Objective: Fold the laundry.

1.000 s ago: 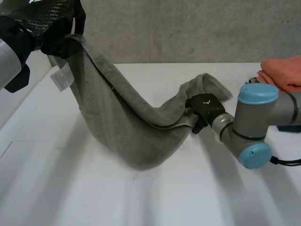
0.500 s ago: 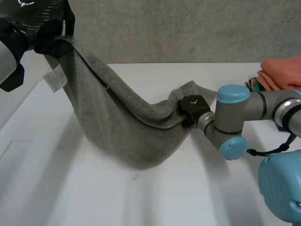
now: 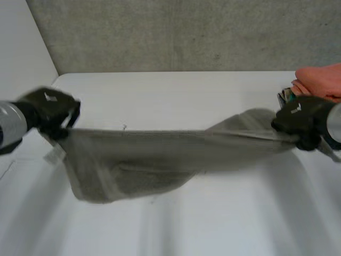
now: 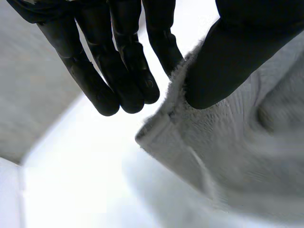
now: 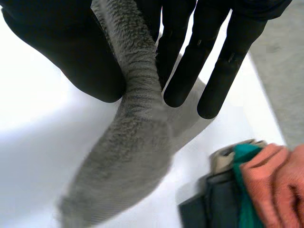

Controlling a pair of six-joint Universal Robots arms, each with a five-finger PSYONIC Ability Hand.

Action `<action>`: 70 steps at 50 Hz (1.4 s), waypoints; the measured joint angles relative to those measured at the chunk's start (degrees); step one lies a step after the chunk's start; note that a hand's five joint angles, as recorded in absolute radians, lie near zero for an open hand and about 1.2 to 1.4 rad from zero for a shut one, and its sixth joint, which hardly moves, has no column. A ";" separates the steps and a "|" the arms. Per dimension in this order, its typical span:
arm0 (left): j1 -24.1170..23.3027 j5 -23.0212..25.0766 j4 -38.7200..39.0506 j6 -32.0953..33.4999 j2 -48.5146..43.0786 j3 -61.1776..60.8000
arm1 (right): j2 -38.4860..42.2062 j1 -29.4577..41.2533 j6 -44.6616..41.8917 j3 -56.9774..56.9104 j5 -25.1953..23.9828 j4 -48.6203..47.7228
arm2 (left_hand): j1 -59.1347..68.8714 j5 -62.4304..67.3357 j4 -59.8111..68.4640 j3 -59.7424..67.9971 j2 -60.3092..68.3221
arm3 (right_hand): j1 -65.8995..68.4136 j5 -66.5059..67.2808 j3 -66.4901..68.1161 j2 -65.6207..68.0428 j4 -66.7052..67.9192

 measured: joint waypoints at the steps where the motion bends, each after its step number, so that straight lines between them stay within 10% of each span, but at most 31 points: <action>1: 0.03 0.16 -0.23 0.56 -0.63 -0.11 | -0.05 -0.10 -0.50 0.30 -0.03 0.26 | 0.00 0.00 0.00 0.00 0.00 | 0.00 0.00 0.00 0.00 -0.01; 15: -3.70 -2.04 10.70 -2.31 -19.25 19.21 | 14.63 4.82 4.73 -16.90 0.98 -16.76 | 0.00 0.00 0.00 0.00 0.00 | 0.00 0.00 0.04 0.00 0.00; 23: -4.86 -10.51 36.06 -19.95 -17.03 36.51 | 19.54 6.24 24.27 -35.53 2.56 -47.82 | 0.00 0.00 0.02 0.06 0.04 | 0.00 0.00 0.08 0.00 0.00; 32: -5.86 -16.46 52.50 -30.71 -11.33 37.13 | 13.47 5.99 41.64 -29.04 3.14 -70.00 | 0.00 0.00 0.02 0.05 0.04 | 0.00 0.63 0.08 0.00 0.00; 50: -2.67 -13.07 49.89 -24.43 -14.10 10.29 | 18.94 5.95 34.26 -15.05 -5.55 -50.86 | 0.00 0.00 0.02 0.06 0.05 | 0.00 0.63 0.08 0.00 0.03; 70: -0.61 -5.84 49.81 -11.14 -17.62 -1.71 | 28.15 4.49 39.86 -5.40 3.90 -44.57 | 0.00 0.00 0.02 0.06 0.05 | -19.55 -23.04 -22.73 -22.86 -23.60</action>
